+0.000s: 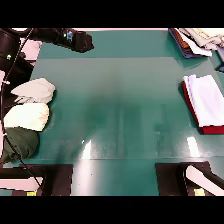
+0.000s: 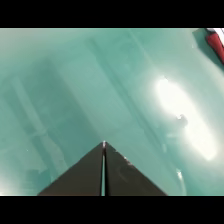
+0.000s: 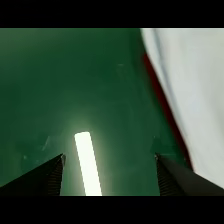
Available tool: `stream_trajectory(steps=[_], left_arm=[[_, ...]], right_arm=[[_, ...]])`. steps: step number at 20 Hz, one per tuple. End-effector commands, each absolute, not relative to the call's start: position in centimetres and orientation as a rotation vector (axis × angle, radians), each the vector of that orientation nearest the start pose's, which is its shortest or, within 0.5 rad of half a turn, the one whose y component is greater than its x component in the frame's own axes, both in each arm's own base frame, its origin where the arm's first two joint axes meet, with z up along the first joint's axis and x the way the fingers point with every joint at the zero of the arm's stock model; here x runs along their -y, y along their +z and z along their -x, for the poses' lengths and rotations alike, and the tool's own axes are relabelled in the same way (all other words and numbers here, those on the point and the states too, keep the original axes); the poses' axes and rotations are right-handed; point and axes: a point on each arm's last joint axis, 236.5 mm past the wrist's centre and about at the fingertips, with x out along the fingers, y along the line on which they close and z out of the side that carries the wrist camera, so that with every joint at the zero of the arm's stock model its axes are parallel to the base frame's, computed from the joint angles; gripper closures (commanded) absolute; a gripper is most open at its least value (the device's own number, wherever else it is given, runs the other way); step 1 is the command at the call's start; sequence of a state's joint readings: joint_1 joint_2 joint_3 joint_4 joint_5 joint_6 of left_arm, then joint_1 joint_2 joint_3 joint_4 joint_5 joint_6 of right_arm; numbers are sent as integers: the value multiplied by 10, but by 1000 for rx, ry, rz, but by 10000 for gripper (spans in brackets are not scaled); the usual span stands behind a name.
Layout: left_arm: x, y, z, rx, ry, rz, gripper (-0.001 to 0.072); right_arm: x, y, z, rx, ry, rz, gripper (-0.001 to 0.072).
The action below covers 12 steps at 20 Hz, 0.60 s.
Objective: Fold the shirts.
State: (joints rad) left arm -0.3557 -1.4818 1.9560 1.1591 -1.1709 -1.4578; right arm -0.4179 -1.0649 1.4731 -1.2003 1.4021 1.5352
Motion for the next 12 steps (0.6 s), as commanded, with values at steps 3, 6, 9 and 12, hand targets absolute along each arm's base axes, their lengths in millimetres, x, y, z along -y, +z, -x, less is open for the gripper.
stream_trajectory(steps=[3,6,9,12], left_arm=[[260,261,-452,-670,-683,68,686],[261,268,-458,-631,-675,79,686],[261,276,-465,-589,-667,93,686],[261,284,-471,-549,-659,105,686]], right_arm=[[-69,219,-360,-897,292,-264,269],[-120,222,-350,-890,442,-161,697],[-144,222,-341,-897,506,-131,697],[-149,221,-337,-907,521,-127,697]])
